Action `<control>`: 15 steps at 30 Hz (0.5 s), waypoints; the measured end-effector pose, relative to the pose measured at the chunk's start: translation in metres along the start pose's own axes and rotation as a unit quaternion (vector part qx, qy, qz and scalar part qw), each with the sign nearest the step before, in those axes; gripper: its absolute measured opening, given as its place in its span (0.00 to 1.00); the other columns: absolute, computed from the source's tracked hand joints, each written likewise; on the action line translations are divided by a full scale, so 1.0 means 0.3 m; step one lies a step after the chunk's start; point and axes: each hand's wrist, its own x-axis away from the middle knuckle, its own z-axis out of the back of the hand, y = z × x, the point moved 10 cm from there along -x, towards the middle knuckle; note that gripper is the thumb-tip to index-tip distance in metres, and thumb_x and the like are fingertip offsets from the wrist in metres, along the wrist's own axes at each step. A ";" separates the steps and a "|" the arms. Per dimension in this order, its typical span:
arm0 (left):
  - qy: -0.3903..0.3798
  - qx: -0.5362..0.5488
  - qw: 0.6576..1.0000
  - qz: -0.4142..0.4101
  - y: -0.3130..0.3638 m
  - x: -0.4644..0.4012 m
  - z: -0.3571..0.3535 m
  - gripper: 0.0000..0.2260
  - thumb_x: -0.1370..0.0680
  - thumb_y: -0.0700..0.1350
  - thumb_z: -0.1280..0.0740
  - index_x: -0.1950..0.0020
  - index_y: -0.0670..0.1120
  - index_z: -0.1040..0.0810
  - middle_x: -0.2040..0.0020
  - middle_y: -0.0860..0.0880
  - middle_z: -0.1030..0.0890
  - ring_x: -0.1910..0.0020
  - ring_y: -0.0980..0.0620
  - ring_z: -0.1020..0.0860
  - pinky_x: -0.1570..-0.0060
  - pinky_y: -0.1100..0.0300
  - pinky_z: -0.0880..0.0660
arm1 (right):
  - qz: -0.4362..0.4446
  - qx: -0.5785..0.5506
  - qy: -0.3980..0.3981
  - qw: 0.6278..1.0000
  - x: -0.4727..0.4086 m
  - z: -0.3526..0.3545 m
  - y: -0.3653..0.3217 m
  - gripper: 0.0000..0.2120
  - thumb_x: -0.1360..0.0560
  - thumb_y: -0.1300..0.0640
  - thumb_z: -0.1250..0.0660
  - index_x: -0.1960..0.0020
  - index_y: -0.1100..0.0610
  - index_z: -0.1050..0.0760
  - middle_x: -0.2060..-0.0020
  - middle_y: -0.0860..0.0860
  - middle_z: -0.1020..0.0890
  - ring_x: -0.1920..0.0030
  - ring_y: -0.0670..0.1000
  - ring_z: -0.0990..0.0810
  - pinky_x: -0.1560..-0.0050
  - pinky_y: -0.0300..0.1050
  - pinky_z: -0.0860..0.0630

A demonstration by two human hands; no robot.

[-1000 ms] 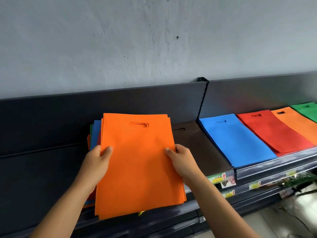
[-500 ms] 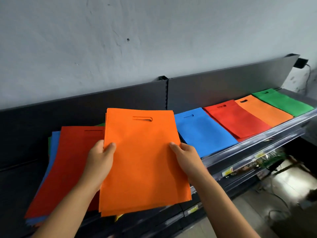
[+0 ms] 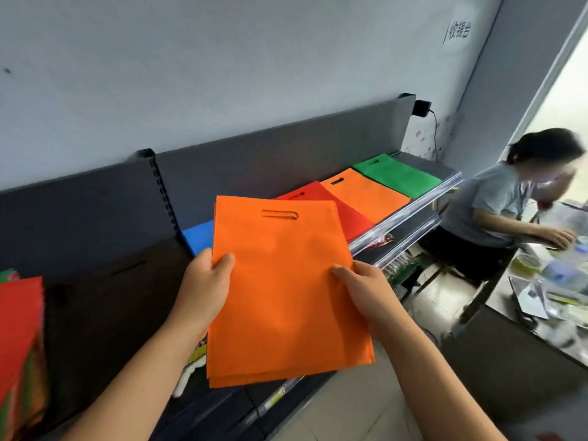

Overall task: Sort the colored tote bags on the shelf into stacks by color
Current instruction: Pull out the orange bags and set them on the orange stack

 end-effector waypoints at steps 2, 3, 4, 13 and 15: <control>-0.017 -0.001 1.000 0.000 0.046 -0.021 -0.144 0.18 0.15 0.52 0.38 0.47 0.37 0.24 0.59 0.40 0.22 0.62 0.39 0.22 0.62 0.51 0.28 | -0.002 0.008 0.025 1.000 -0.044 0.138 0.016 0.17 0.19 0.45 0.30 0.46 0.60 0.18 0.53 0.61 0.12 0.51 0.64 0.13 0.44 0.64 0.17; -0.024 -0.004 1.000 0.000 0.063 -0.028 -0.202 0.19 0.16 0.53 0.38 0.48 0.36 0.26 0.61 0.42 0.24 0.64 0.40 0.24 0.63 0.51 0.29 | -0.006 0.008 0.033 0.999 -0.061 0.193 0.026 0.15 0.19 0.46 0.31 0.47 0.58 0.17 0.55 0.59 0.11 0.52 0.63 0.12 0.45 0.63 0.16; -0.032 -0.005 0.999 -0.004 0.085 -0.037 -0.269 0.19 0.16 0.54 0.38 0.48 0.36 0.26 0.61 0.41 0.25 0.64 0.38 0.24 0.63 0.51 0.30 | -0.008 0.007 0.043 0.999 -0.079 0.259 0.035 0.13 0.19 0.46 0.31 0.48 0.56 0.17 0.58 0.56 0.11 0.54 0.61 0.12 0.46 0.61 0.16; -0.089 -0.040 0.995 -0.030 0.224 -0.129 -0.655 0.14 0.18 0.51 0.38 0.50 0.40 0.24 0.59 0.39 0.19 0.60 0.39 0.20 0.58 0.40 0.24 | -0.021 -0.004 0.092 0.996 -0.225 0.591 0.121 0.10 0.17 0.49 0.31 0.49 0.55 0.16 0.63 0.51 0.11 0.62 0.54 0.13 0.56 0.50 0.18; -0.098 -0.047 0.994 -0.029 0.237 -0.170 -0.706 0.13 0.17 0.50 0.38 0.50 0.40 0.24 0.59 0.39 0.20 0.60 0.39 0.21 0.59 0.44 0.25 | -0.026 -0.015 0.097 0.995 -0.266 0.620 0.130 0.09 0.17 0.49 0.31 0.49 0.54 0.17 0.62 0.51 0.11 0.59 0.56 0.12 0.53 0.53 0.16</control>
